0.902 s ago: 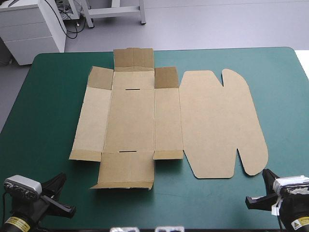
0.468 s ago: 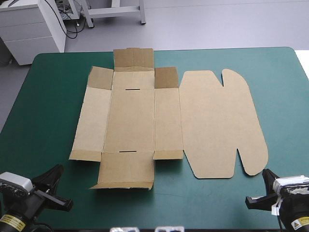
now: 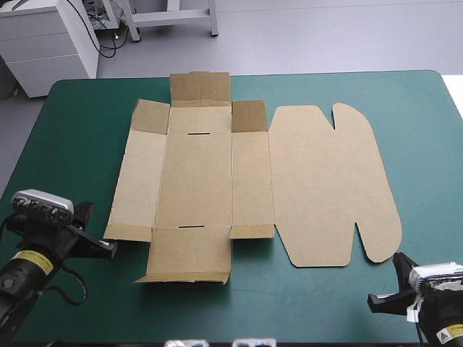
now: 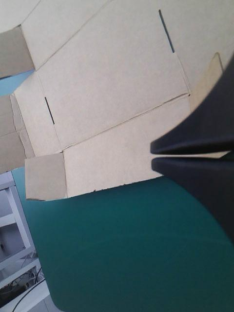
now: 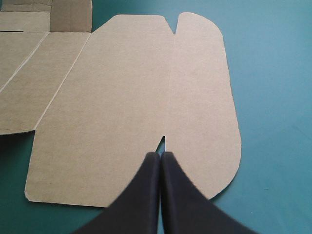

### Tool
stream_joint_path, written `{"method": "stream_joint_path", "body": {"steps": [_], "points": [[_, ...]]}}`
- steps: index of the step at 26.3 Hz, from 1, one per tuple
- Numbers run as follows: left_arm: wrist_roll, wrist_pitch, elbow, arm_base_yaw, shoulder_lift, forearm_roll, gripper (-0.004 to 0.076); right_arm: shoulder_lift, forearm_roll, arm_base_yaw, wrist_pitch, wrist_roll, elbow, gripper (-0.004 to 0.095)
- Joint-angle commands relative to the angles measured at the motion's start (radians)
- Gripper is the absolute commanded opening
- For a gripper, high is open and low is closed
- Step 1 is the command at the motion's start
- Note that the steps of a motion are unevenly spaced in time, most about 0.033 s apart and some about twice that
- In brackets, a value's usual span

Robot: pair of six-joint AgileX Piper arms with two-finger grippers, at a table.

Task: Fold the box

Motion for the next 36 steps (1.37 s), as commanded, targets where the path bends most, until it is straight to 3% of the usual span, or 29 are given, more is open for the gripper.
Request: {"method": "stream_joint_path", "body": {"steps": [1,11,16,24,26,31,36], "points": [[0.002,-0.019,-0.11,-0.002,0.099,0.043,0.0018,0.016,0.005,-0.001,-0.07,-0.002,-0.032,-0.0019],[0.064,0.017,-0.176,0.006,0.285,0.048,0.0018,0.016,0.005,-0.001,-0.07,-0.002,-0.032,-0.0019],[0.17,0.005,-0.176,0.095,0.37,-0.033,0.0018,0.016,0.005,-0.001,-0.07,-0.002,-0.032,-0.0019],[0.623,-0.029,-0.176,0.478,0.488,-0.642,0.0018,0.016,0.005,-0.001,-0.07,-0.002,-0.032,-0.0019],[0.746,0.007,-0.19,0.61,0.54,-0.813,0.0018,0.016,0.005,-0.001,-0.07,-0.002,-0.032,-0.0019],[0.797,0.133,-0.27,0.776,0.686,-0.965,0.0018,0.016,0.005,-0.001,-0.07,-0.002,-0.032,-0.0019],[0.813,0.439,-0.489,0.816,0.96,-1.002,0.0018,0.016,0.005,-0.001,-0.07,-0.002,-0.032,-0.0019]]}}
